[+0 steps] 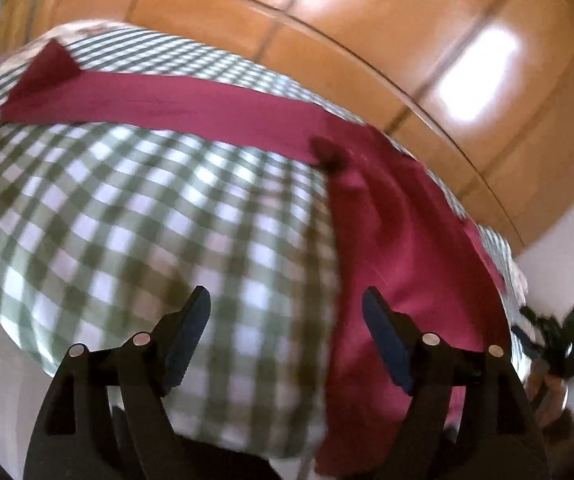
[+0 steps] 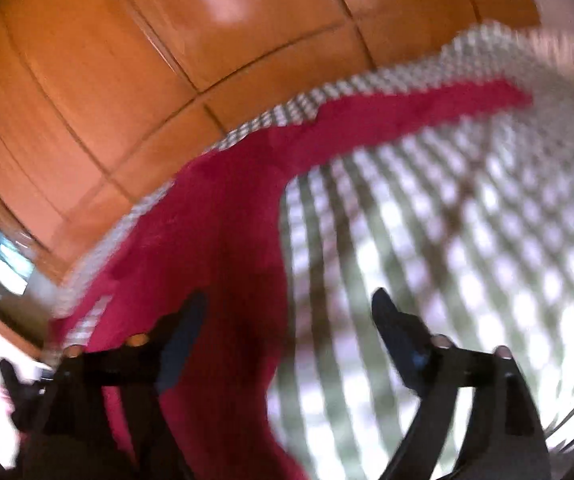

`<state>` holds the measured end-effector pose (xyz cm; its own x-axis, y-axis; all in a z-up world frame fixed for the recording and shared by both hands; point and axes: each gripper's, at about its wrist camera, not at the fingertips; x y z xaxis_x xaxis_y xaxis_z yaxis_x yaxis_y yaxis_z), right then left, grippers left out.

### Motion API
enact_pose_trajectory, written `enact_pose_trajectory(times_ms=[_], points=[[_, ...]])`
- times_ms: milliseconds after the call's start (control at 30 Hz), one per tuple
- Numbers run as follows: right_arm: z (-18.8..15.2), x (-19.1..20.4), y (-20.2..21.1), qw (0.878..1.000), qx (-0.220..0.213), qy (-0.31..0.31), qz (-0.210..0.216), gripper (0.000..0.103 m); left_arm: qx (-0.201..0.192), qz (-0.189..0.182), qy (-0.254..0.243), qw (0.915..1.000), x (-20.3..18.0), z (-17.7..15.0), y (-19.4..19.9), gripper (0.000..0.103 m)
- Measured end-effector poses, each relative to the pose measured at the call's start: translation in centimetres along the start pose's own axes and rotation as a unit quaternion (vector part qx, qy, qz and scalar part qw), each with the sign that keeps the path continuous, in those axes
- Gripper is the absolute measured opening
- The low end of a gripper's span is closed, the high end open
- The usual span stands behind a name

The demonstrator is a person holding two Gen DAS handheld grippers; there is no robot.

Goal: Fold small clothes

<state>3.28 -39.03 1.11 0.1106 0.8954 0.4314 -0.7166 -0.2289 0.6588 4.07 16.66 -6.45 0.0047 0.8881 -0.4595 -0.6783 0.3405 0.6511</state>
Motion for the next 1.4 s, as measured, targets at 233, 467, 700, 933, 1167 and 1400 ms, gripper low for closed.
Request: enact_pose_trajectory(times_ms=[233, 467, 700, 933, 1167, 1400], points=[[1.3, 6.3, -6.4, 0.991, -0.023, 0.122, -0.044, 0.097, -0.055, 0.028, 0.166, 0.9842, 6.1, 4.9, -0.6, 0.077], [-0.2, 6.7, -11.4, 0.979, 0.001, 0.169, -0.116, 0.098, -0.074, 0.044, 0.232, 0.9688, 9.1, 8.0, -2.3, 0.073], [-0.9, 6.9, -11.3, 0.974, 0.001, 0.181, -0.136, 0.098, -0.135, 0.036, 0.295, 0.9452, 11.3, 9.4, -3.5, 0.073], [-0.9, 6.7, -11.0, 0.976, 0.002, 0.174, -0.135, 0.099, -0.148, 0.032, 0.35, 0.9245, 13.9, 10.9, -4.7, 0.019], [-0.9, 6.6, -11.2, 0.977, 0.009, 0.171, -0.13, 0.099, -0.156, 0.078, 0.269, 0.947, 15.2, 15.9, -4.0, 0.008], [-0.9, 6.6, -11.4, 0.978, 0.012, 0.168, -0.126, 0.099, -0.113, 0.157, 0.188, 0.9629, 16.3, 19.6, -5.4, 0.008]])
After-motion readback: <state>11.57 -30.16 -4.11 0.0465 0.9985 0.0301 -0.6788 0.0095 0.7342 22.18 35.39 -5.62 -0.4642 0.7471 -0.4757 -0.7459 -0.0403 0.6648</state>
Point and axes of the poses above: each gripper's, at about its wrist camera, not at the fingertips, and y roughly against the way its jaws point, x to its left, z to its top, and after that the axes turned 3 degrees about -y, right-handed
